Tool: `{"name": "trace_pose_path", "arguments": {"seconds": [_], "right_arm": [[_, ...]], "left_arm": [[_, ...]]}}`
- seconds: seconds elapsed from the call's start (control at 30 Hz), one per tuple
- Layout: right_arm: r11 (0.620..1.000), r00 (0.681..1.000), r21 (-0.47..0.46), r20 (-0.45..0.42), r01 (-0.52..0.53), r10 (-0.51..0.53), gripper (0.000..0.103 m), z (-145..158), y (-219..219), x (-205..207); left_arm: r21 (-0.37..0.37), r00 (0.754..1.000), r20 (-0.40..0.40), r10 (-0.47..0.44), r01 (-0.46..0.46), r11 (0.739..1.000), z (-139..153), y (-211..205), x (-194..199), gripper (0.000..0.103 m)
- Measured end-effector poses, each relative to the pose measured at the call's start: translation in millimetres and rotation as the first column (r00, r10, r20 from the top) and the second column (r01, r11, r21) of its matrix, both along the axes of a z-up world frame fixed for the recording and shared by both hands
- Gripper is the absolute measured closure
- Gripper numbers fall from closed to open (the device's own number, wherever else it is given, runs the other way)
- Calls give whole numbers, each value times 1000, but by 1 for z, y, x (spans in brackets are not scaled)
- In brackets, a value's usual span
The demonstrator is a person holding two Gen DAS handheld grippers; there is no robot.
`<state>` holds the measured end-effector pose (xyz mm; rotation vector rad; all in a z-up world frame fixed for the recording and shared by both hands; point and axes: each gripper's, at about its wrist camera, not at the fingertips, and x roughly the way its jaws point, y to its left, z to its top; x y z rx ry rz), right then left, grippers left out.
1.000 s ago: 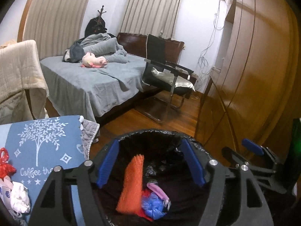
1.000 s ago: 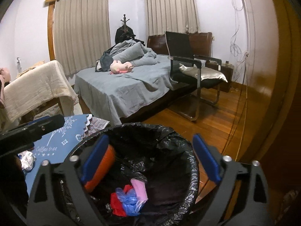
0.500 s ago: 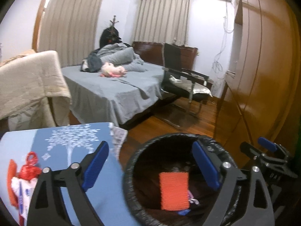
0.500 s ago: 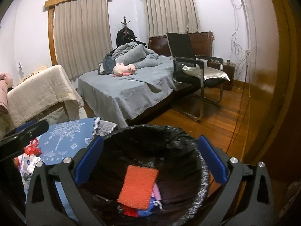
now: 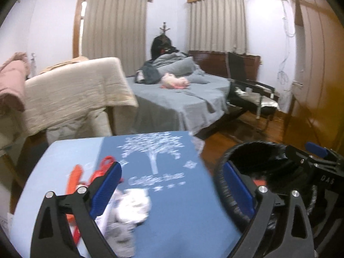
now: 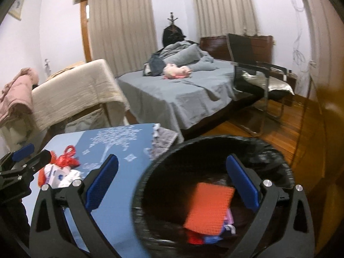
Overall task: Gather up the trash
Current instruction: 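Grasp the white tissue with the right tool while the left tool grasps another orange foam net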
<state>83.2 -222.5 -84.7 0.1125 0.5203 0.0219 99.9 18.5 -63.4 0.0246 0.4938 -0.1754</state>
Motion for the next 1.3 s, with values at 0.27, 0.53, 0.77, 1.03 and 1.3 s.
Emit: {"name": "trace_pose_path", "arguments": {"seconds": [0.27, 0.53, 0.77, 1.03, 1.3], "right_arm": [[992, 992, 4, -27, -127, 127, 5, -13, 72, 19], [972, 968, -5, -82, -237, 236, 5, -38, 133, 43], [953, 943, -3, -145, -303, 300, 6, -66, 172, 61], [930, 911, -8, -202, -368, 359, 6, -88, 206, 72], [914, 885, -6, -253, -405, 390, 7, -103, 226, 82]], "left_arm": [[23, 988, -10, 155, -155, 988, -18, 77, -12, 10], [50, 958, -29, 284, -283, 958, -38, 136, -12, 10], [53, 945, -57, 321, -319, 946, -52, 158, -11, 10], [55, 934, -77, 349, -346, 937, -61, 174, -7, 10], [50, 926, -96, 365, -362, 931, -69, 183, -3, 10]]}}
